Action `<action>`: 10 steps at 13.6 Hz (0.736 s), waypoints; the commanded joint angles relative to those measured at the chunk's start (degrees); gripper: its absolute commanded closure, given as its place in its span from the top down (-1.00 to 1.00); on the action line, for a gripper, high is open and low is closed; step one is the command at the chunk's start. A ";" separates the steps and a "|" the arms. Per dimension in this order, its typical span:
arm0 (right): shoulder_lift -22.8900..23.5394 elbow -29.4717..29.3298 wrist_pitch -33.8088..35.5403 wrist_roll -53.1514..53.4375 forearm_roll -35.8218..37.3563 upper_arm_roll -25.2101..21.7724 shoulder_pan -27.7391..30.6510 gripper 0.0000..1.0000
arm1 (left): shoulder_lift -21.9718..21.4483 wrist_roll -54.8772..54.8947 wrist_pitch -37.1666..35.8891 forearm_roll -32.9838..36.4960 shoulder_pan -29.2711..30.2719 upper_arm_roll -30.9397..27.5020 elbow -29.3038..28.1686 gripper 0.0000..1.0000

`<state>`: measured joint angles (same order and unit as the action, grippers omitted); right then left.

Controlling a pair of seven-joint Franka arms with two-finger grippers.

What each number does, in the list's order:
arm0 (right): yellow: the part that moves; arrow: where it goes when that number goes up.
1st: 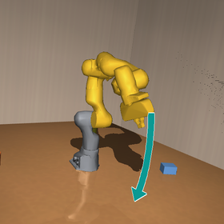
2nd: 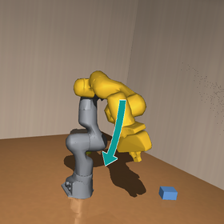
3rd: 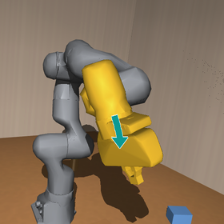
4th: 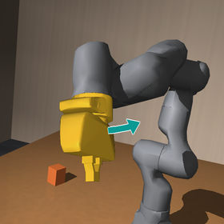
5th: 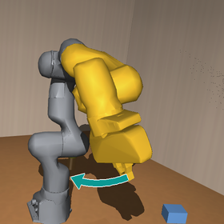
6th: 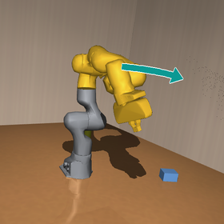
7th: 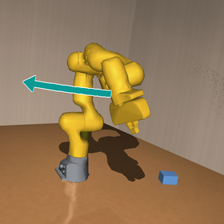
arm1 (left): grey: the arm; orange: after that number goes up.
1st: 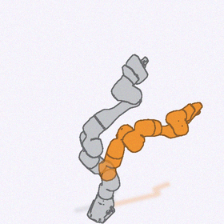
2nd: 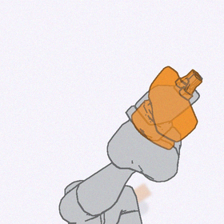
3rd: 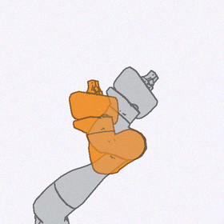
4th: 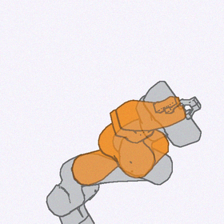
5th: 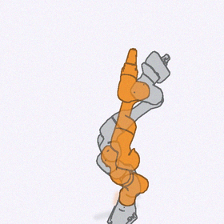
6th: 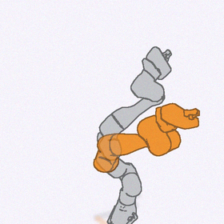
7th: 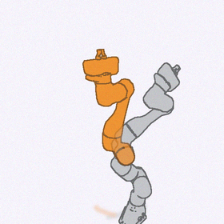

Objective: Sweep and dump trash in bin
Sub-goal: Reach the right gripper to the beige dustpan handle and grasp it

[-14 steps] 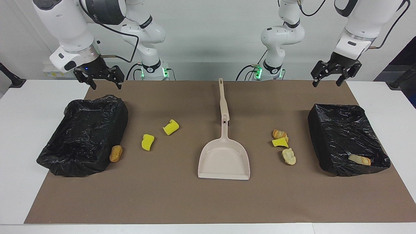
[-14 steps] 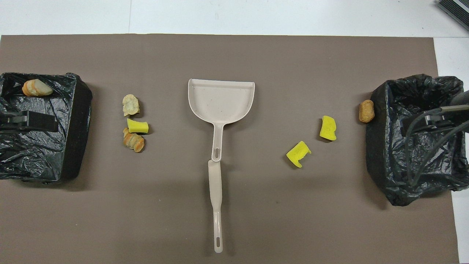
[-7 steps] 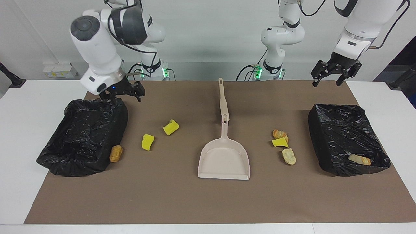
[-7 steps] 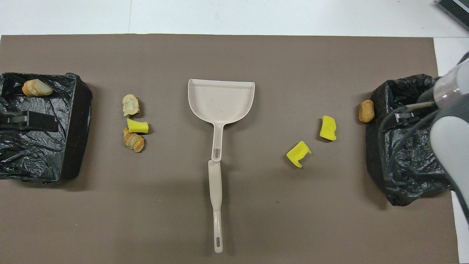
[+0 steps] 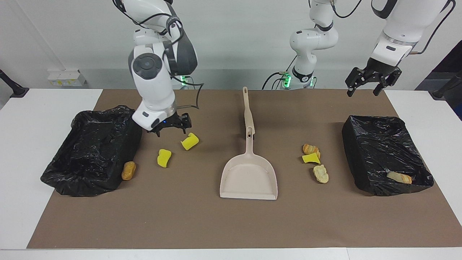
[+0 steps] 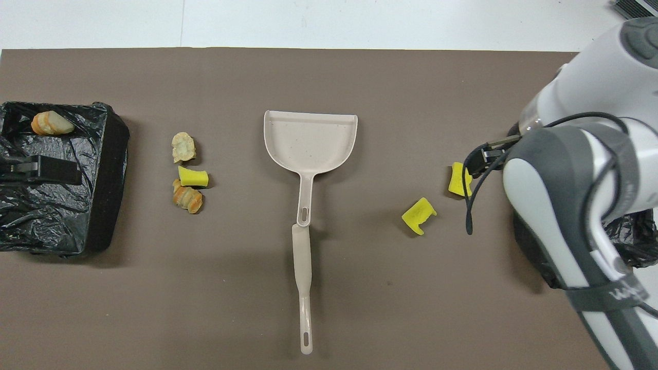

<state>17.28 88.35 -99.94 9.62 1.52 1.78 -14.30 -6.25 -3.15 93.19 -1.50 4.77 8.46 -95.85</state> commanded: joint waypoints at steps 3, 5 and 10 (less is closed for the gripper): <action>5.65 -1.61 -5.52 14.69 -2.13 -0.02 -6.60 1.00 | -0.87 -0.27 -0.03 -0.25 0.07 -0.11 -0.83 1.00; 7.49 -1.69 -7.71 20.75 -4.59 -0.02 -9.51 1.00 | -0.87 -0.27 -0.03 -0.25 0.07 -0.11 -0.83 1.00; 13.64 -5.03 -14.58 38.42 -5.04 0.07 -17.94 1.00 | -0.87 -0.27 -0.03 -0.25 0.07 -0.11 -0.83 1.00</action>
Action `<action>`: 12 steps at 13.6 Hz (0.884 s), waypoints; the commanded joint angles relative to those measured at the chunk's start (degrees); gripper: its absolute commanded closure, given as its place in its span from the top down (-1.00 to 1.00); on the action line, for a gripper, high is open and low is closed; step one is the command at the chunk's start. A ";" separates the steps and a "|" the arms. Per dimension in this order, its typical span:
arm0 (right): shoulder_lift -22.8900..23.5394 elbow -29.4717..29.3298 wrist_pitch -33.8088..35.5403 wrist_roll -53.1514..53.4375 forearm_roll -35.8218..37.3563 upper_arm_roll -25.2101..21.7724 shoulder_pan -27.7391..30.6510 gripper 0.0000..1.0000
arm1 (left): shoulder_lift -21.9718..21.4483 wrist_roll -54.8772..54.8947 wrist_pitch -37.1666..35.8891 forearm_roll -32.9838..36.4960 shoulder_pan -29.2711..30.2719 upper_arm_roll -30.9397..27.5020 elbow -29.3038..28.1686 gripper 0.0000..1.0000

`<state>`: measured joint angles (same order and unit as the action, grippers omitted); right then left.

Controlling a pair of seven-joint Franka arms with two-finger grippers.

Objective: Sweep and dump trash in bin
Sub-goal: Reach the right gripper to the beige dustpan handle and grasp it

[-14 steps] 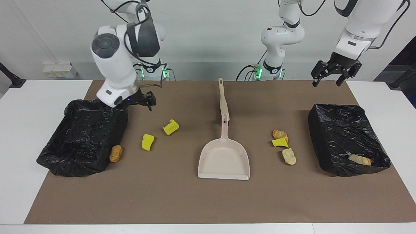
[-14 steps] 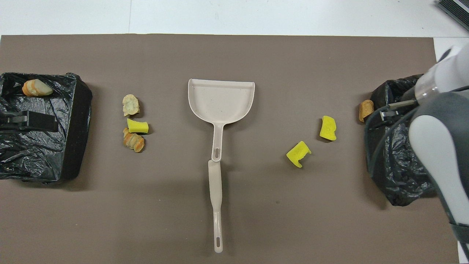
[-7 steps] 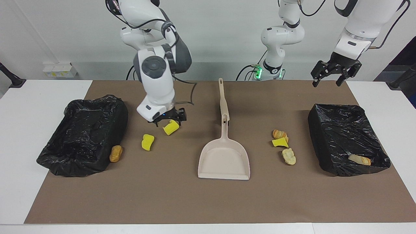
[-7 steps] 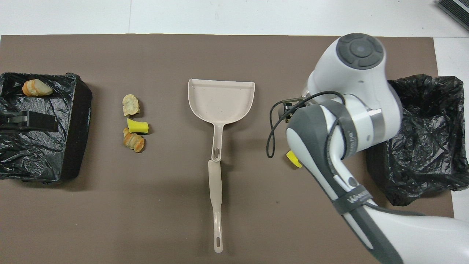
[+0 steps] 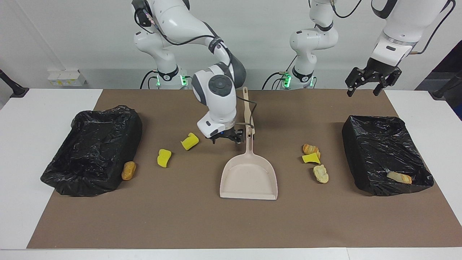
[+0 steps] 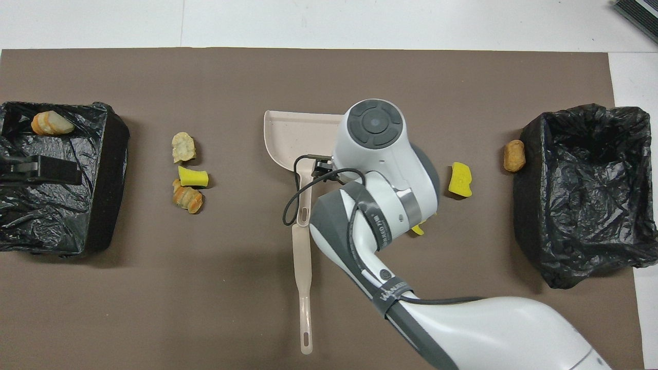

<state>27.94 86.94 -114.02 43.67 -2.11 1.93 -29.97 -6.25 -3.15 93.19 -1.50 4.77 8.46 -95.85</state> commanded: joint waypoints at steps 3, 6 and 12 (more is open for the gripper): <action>3.61 -3.18 -2.44 6.51 -1.41 -0.09 -4.30 1.00 | -0.87 -0.27 -0.03 -0.25 0.07 -0.11 -0.83 1.00; 3.79 -3.00 -4.18 6.42 -1.32 -0.09 -5.37 0.81 | -0.87 -0.36 -0.03 -0.34 0.07 -0.11 -0.83 1.00; 3.62 -1.33 -3.67 5.29 -0.88 -0.09 -5.28 -0.27 | -0.87 -0.36 -0.03 -0.25 0.07 -0.11 -0.83 1.00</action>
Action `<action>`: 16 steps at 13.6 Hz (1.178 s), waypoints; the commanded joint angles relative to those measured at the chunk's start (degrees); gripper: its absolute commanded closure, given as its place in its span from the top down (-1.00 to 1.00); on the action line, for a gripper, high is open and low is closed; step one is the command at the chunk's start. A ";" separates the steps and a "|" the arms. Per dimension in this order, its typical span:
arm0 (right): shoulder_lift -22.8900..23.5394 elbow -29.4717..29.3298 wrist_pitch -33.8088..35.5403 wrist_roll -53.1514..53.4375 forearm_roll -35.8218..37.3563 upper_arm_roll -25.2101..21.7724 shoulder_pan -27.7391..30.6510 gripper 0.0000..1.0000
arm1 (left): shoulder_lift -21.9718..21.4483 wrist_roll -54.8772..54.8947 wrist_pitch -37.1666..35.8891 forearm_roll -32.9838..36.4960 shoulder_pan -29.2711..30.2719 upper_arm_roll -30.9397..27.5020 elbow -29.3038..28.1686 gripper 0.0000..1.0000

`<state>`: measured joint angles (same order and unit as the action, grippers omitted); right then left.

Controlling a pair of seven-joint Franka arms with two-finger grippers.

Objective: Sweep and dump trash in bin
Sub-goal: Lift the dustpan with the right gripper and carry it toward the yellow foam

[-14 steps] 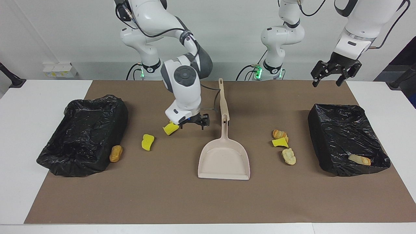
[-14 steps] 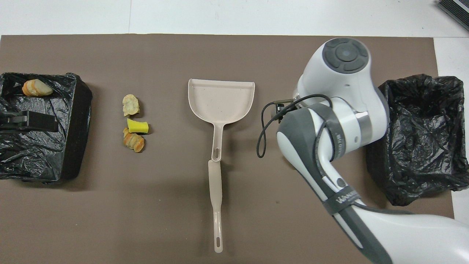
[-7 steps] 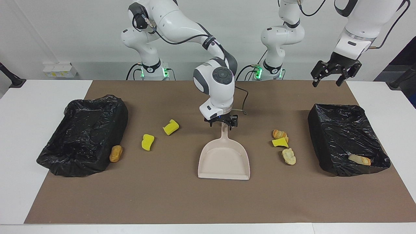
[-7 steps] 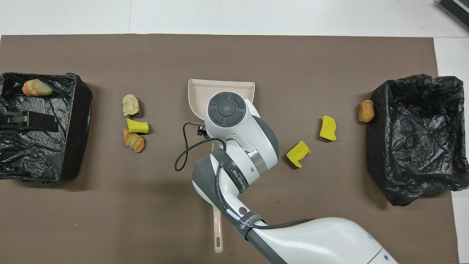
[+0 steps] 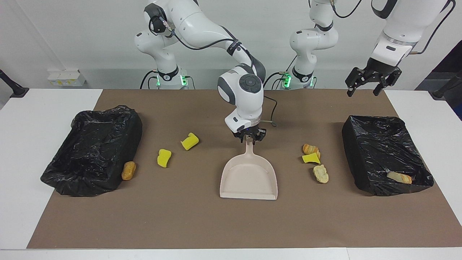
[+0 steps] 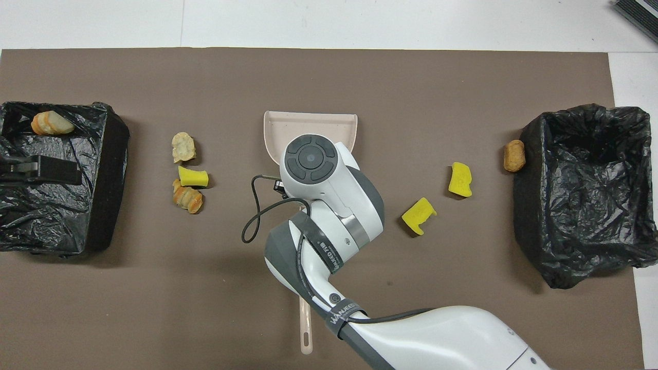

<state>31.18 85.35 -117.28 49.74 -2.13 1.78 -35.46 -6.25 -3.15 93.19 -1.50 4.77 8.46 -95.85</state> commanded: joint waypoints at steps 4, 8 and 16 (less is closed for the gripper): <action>0.20 0.51 0.12 -1.14 -0.77 0.07 0.48 -0.27 | -0.87 -0.28 -0.03 -0.25 0.07 -0.11 -0.83 1.00; -0.06 1.39 -0.14 -1.49 -1.03 0.07 0.83 -0.14 | -0.87 -0.27 -0.03 -0.25 0.07 -0.11 -0.83 1.00; -3.75 1.31 2.75 -11.40 -0.77 -0.55 2.67 -1.00 | -0.87 -0.28 -0.03 -0.25 0.07 -0.11 -0.83 1.00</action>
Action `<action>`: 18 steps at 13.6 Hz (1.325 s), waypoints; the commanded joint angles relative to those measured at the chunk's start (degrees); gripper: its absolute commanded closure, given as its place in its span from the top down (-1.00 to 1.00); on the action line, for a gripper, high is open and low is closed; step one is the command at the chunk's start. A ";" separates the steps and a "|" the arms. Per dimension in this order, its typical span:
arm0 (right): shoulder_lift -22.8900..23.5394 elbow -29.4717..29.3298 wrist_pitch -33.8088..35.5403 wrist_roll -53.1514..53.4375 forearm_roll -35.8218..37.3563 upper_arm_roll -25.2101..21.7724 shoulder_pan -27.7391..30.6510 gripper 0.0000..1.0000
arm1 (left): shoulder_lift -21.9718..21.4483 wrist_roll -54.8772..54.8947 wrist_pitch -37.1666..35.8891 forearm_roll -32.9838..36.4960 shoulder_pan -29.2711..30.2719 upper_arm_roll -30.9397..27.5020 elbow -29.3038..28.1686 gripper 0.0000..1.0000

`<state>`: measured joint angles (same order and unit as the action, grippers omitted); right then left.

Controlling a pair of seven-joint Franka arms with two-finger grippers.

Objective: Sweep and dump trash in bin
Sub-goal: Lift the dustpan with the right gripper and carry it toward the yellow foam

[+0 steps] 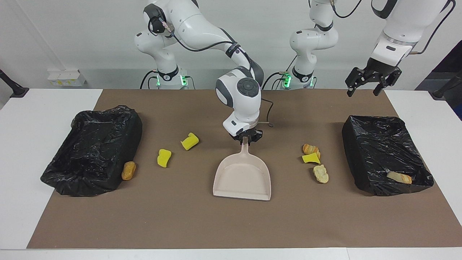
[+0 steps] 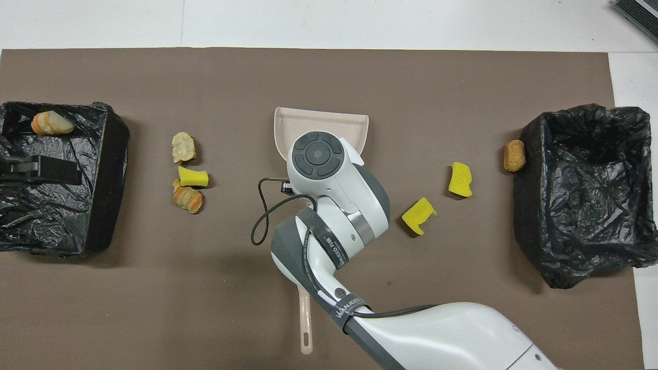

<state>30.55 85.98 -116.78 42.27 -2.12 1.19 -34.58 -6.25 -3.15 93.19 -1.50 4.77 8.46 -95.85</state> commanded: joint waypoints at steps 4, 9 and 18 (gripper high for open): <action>-8.21 0.95 7.08 -11.83 -1.66 0.13 5.57 -1.00 | -0.87 -0.27 -0.03 -0.25 0.07 -0.11 -0.83 1.00; -12.61 1.03 14.46 -30.45 -0.86 -0.04 12.51 -1.00 | -0.87 -0.36 -0.03 -0.25 0.07 -0.11 -0.83 1.00; -15.96 2.79 20.63 -65.27 0.63 -0.22 20.35 -1.00 | -0.87 -0.36 -0.03 -0.25 0.07 -0.11 -0.83 1.00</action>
<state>16.36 86.36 -96.02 -18.45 -1.94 0.71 -14.50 -6.25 -3.15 93.19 -1.50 4.77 8.46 -95.85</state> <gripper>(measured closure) 0.683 0.000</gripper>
